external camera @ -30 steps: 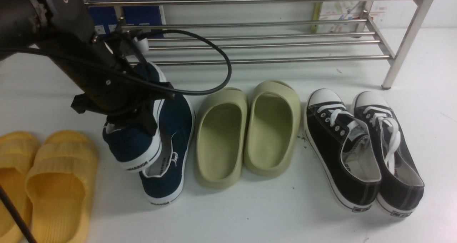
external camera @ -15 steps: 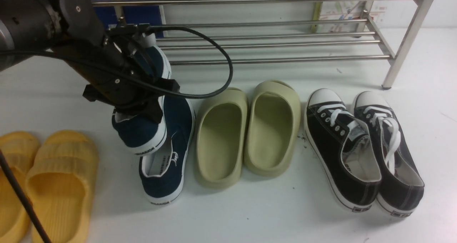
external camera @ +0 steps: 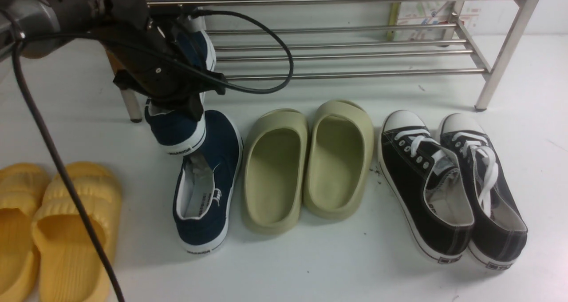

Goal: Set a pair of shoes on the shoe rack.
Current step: Use the left arm to put a shoe into the shoe rack, then use the left arm to grab the shoe closest to it, then use the left arm to put a shoe into the shoe rack

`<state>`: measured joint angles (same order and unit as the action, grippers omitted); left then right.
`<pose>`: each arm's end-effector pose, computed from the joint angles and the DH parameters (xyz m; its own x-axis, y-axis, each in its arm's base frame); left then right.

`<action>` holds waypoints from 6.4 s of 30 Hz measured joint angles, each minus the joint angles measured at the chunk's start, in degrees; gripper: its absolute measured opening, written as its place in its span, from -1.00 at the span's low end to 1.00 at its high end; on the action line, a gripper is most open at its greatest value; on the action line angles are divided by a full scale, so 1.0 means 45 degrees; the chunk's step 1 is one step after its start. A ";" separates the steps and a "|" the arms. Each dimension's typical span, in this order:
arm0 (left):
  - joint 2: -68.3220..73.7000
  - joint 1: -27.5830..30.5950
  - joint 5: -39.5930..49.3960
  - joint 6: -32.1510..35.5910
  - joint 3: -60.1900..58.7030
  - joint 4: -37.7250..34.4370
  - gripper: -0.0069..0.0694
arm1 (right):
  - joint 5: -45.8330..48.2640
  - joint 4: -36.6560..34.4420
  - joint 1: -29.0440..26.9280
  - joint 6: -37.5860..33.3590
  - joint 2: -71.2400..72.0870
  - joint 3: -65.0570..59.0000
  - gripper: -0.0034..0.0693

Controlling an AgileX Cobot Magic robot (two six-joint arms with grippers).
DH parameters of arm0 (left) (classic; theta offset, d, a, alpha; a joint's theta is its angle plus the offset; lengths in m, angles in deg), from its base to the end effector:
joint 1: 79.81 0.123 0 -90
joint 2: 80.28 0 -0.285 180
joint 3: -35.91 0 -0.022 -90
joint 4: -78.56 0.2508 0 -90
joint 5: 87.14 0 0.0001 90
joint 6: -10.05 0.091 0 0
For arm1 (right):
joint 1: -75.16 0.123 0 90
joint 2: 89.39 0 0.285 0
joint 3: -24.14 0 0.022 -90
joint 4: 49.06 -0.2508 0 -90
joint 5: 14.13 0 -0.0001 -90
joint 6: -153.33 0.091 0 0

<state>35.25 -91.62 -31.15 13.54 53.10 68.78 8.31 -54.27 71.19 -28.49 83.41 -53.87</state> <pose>0.4023 -0.0972 0.2846 -0.8880 0.1501 -0.4346 0.2321 0.9623 -0.1419 0.0521 -0.0004 0.1740 -0.2988 0.0731 -0.9515 0.0519 0.9968 0.0603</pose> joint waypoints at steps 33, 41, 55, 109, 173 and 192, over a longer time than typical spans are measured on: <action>0.2489 -0.0012 -0.1041 -0.0251 0.3149 0.1717 -0.82 | 0.0000 0.0000 0.0000 0.0000 0.0000 0.0000 -0.25; 0.3037 -0.0012 -0.1787 -0.1517 0.3149 0.2265 -0.80 | 0.0000 0.0000 0.0000 0.0000 0.0000 0.0000 -0.25; 0.2896 -0.0009 -0.1672 -0.2094 0.3268 0.2991 -0.01 | 0.0000 0.0000 0.0000 0.0000 0.0000 0.0000 -0.25; -0.0300 0.0004 -0.7170 -0.7430 -0.3092 0.6060 -0.85 | -0.0034 0.0511 0.0000 0.0011 0.0000 0.0000 -0.25; -0.2108 0.0004 -0.2363 -0.3549 -0.6901 -0.0200 -0.82 | -0.0034 0.0524 0.0000 0.0011 0.0000 -0.0009 -0.25; -0.2903 0.0004 -0.2807 -0.1176 -0.6101 -0.2993 -0.82 | -0.0034 0.0524 0.0000 0.0011 0.0000 -0.0009 -0.25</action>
<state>22.18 -91.60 -43.79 8.25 25.64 55.31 8.15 -51.91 71.19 -28.44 83.41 -53.91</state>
